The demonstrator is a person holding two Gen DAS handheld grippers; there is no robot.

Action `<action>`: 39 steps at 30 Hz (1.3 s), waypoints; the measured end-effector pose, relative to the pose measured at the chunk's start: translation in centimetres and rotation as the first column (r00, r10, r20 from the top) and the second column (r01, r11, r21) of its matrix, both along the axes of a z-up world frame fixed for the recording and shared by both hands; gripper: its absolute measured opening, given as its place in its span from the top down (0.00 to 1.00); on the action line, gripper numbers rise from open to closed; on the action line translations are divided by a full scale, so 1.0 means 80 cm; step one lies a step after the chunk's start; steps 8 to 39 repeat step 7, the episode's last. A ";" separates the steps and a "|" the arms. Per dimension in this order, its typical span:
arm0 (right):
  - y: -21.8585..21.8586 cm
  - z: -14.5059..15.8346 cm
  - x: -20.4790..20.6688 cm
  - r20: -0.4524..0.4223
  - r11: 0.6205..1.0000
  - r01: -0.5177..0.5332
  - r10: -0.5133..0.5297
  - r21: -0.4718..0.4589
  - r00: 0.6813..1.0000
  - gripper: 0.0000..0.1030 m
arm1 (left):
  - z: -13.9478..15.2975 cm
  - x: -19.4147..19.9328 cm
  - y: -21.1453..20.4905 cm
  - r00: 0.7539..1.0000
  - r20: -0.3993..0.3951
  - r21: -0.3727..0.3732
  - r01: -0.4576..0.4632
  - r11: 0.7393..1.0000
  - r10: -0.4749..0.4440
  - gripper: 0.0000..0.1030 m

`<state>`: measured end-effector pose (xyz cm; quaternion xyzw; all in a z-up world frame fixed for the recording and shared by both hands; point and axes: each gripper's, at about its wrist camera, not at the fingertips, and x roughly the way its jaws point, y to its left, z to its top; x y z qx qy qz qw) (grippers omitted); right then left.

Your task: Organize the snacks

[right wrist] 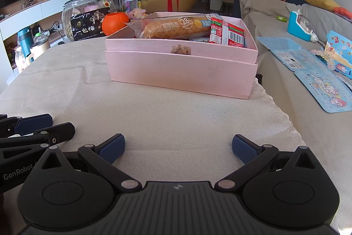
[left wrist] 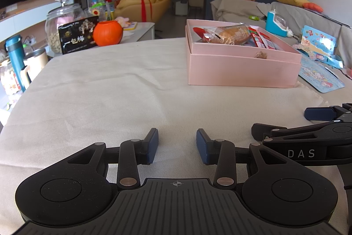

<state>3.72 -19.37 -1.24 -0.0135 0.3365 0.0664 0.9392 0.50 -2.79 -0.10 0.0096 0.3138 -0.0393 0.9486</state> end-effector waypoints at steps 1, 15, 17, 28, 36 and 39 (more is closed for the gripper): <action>-0.001 0.000 0.000 0.000 1.000 0.000 0.000 0.000 1.000 0.00 | 0.000 0.000 0.000 1.000 0.000 0.000 0.000 1.000 0.000 0.59; -0.001 0.000 0.000 0.000 1.000 0.000 0.000 0.000 1.000 0.00 | 0.000 0.000 -0.001 1.000 0.000 -0.002 0.000 1.000 0.000 0.59; -0.001 0.000 0.000 0.000 1.000 0.000 0.000 0.000 1.000 0.00 | 0.000 0.000 -0.001 1.000 0.000 -0.002 0.000 1.000 0.000 0.59; -0.001 0.000 0.000 0.000 1.000 0.000 0.000 0.000 1.000 0.00 | 0.000 0.000 -0.001 1.000 0.000 -0.002 0.000 1.000 0.000 0.59; -0.001 0.000 0.000 0.000 1.000 0.000 0.000 0.000 1.000 0.00 | 0.000 0.000 -0.001 1.000 0.000 -0.002 0.000 1.000 0.000 0.59; -0.001 0.000 0.000 0.000 1.000 0.000 0.000 0.000 1.000 0.00 | 0.000 0.000 -0.001 1.000 0.000 -0.002 0.000 1.000 0.000 0.59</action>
